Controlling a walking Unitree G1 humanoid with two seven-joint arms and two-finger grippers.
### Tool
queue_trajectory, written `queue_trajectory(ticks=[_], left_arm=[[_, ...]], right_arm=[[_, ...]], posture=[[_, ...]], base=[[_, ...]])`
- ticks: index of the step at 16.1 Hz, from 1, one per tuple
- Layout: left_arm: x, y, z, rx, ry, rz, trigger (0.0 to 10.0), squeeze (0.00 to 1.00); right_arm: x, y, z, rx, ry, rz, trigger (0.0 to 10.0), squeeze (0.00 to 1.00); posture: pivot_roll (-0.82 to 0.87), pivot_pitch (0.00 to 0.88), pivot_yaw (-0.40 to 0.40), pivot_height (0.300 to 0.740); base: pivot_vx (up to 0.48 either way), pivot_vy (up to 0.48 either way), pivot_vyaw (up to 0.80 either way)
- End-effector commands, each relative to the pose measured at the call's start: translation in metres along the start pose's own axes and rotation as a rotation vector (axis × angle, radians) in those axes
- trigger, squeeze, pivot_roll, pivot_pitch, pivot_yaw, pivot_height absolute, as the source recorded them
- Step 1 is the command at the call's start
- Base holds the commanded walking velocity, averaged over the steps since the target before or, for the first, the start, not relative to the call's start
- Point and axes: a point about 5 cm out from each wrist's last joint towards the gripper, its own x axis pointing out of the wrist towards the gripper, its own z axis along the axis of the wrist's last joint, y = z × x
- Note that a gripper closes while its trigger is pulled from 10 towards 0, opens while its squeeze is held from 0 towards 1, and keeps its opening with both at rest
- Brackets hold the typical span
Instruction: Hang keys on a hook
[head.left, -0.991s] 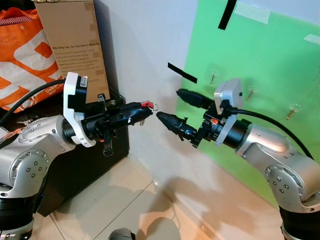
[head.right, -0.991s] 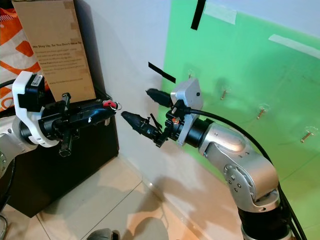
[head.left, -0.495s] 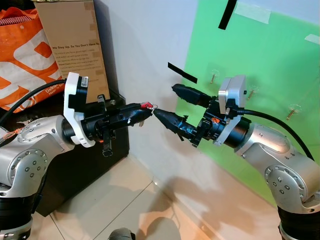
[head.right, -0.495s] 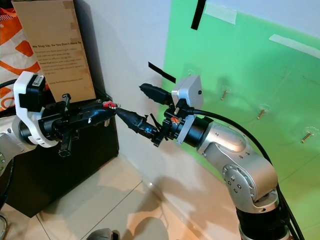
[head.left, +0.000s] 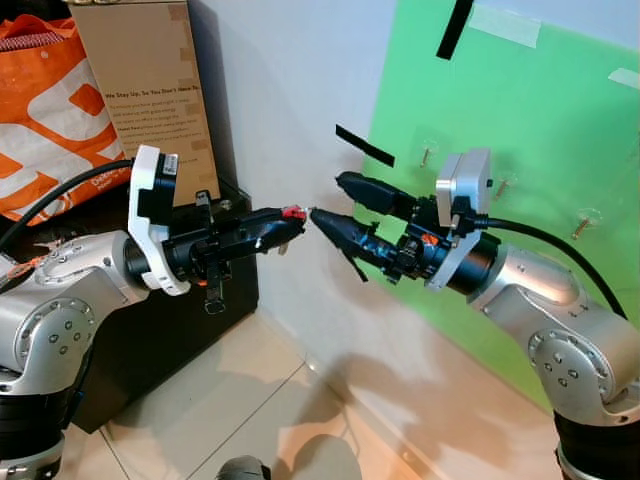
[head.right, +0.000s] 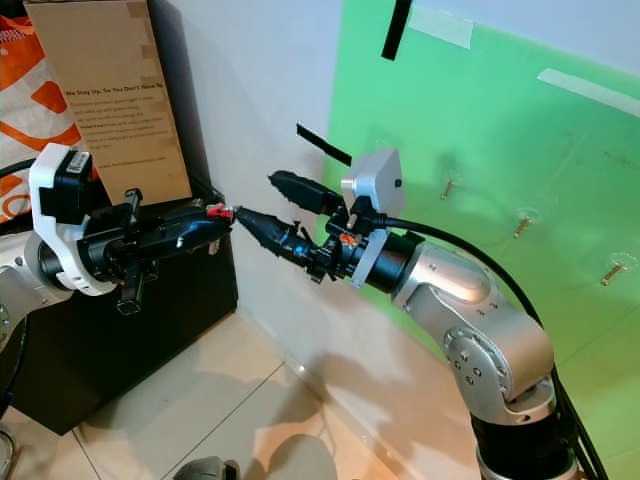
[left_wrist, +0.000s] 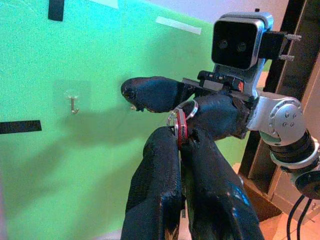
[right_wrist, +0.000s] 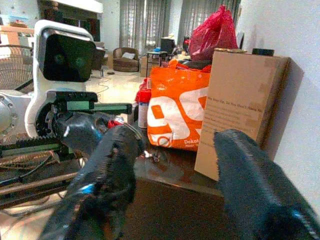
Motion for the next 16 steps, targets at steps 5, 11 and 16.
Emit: queue_trajectory(ticks=[5, 11, 16], left_arm=[[0.0028, -0.0013, 0.0043, 0.014, 0.013, -0.020, 0.0, 0.00], [0.0017, 0.0001, 0.0056, 0.015, 0.024, -0.026, 0.0, 0.00], [0.0009, 0.0016, 0.0058, 0.015, 0.032, -0.031, 0.0, 0.00]], right_arm=[[0.0013, 0.0050, 0.0073, -0.038, -0.015, 0.047, 4.6, 0.00], [0.0004, 0.0059, 0.0049, -0.068, 0.015, 0.068, 10.0, 0.00], [0.0012, 0.0062, 0.0047, -0.114, 0.037, 0.079, 10.0, 0.00]], posture=[[0.06, 0.000, -0.028, 0.740], [0.06, 0.000, -0.025, 0.740], [0.06, 0.000, -0.022, 0.740]], base=[[0.000, 0.000, 0.00], [0.000, 0.000, 0.00], [0.000, 0.000, 0.00]])
